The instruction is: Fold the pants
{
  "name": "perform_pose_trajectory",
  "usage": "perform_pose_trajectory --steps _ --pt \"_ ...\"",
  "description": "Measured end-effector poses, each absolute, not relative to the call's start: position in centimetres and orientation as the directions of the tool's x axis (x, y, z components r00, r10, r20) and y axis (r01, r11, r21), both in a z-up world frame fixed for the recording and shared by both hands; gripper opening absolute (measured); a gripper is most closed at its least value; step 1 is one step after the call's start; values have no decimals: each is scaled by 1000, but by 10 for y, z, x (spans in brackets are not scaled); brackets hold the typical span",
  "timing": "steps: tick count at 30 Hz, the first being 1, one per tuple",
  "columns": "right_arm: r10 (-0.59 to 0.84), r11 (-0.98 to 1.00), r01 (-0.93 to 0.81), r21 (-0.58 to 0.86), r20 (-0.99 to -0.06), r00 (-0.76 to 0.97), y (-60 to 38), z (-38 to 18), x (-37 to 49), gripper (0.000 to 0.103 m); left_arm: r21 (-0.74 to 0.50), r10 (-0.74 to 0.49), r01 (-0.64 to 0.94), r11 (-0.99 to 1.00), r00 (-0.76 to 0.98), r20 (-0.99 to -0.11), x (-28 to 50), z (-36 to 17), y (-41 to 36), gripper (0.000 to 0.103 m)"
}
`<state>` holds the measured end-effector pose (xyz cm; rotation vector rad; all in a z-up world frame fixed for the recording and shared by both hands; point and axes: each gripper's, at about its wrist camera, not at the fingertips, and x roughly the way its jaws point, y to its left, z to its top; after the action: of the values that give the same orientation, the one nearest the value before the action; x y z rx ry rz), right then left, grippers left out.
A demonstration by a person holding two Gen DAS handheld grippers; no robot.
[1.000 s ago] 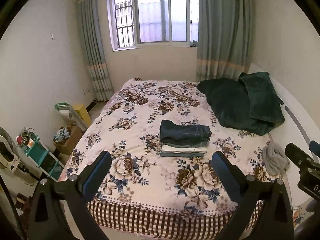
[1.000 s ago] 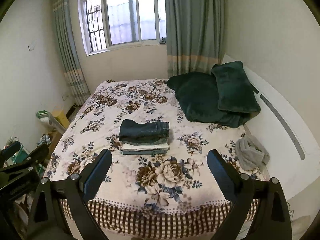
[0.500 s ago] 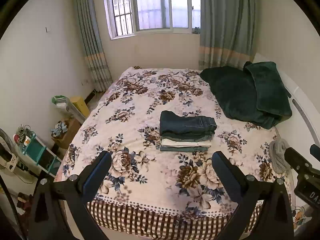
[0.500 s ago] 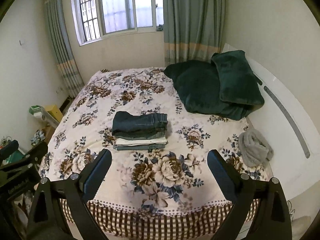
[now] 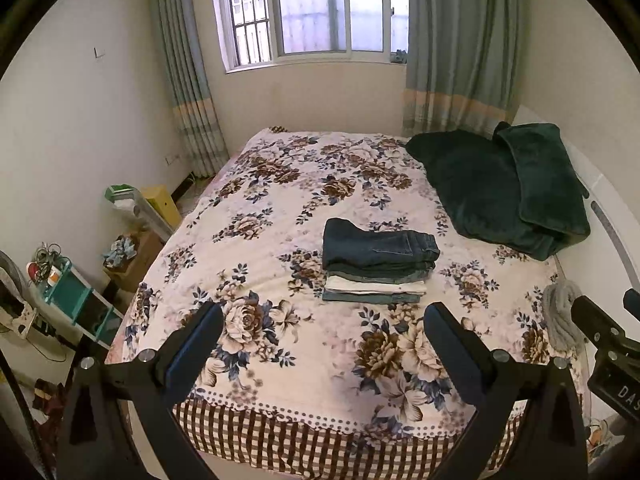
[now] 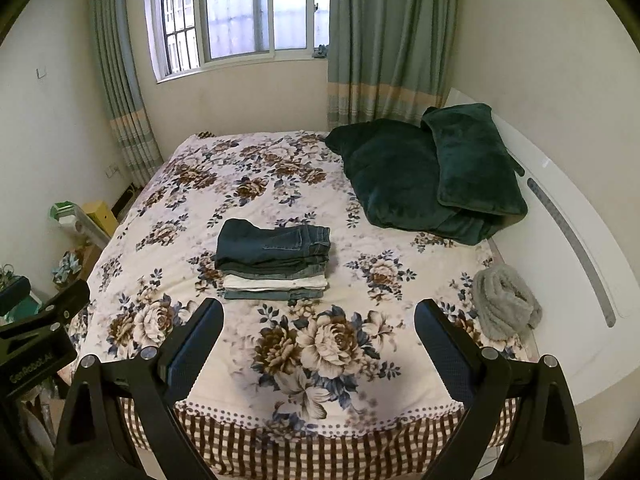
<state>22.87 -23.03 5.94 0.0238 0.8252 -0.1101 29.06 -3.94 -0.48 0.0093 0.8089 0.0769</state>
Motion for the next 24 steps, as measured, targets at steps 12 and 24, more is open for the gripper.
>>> perform_pose_trajectory --steps 12,24 --pt "-83 995 101 -19 -732 676 -221 58 231 98 40 70 -59 997 688 -723 290 -9 -36 103" --pt "-80 995 96 -20 -730 679 -217 58 234 98 46 68 -50 998 702 -709 292 -6 -36 103"
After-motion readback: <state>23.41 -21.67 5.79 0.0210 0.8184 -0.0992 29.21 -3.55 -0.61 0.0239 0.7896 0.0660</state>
